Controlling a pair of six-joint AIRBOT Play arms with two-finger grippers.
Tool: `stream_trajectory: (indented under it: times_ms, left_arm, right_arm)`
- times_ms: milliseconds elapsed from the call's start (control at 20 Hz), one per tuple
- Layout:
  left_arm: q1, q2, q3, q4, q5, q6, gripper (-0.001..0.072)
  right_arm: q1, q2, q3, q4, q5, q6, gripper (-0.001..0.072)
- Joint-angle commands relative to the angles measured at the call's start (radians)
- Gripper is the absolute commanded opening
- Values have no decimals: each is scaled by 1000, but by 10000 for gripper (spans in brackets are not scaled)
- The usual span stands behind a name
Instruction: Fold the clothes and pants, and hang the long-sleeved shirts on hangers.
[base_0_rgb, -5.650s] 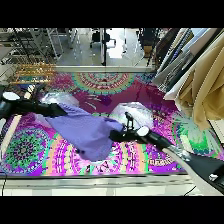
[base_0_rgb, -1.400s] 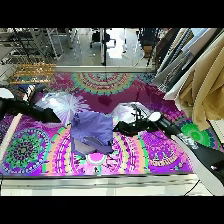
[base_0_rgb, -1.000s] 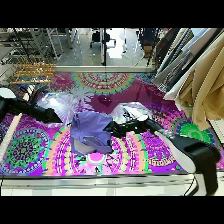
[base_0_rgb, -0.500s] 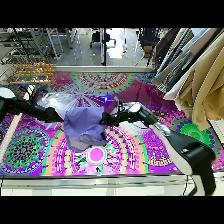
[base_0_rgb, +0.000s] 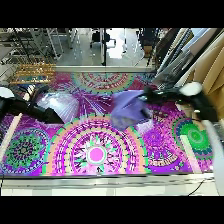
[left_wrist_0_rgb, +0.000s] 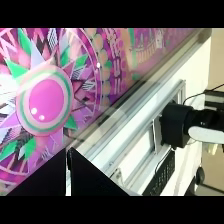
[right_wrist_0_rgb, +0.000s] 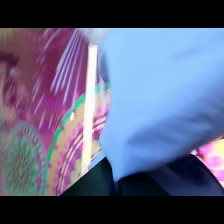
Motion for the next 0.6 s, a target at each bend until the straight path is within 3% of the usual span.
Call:
stream_trajectory:
  times_ms: [0,400,550]
  left_arm:
    - [3,1,0,0,-50,14,14]
    - [-9,3,0,-8,-69,14,14]
    - [-23,2,0,-8,-68,14,14]
  right_arm:
    - [-267,125,-42,-82,100,47,8]
    - [-1087,457,-652,-204,64,-186,8]
    - [-1329,533,-856,-324,79,-203,8]
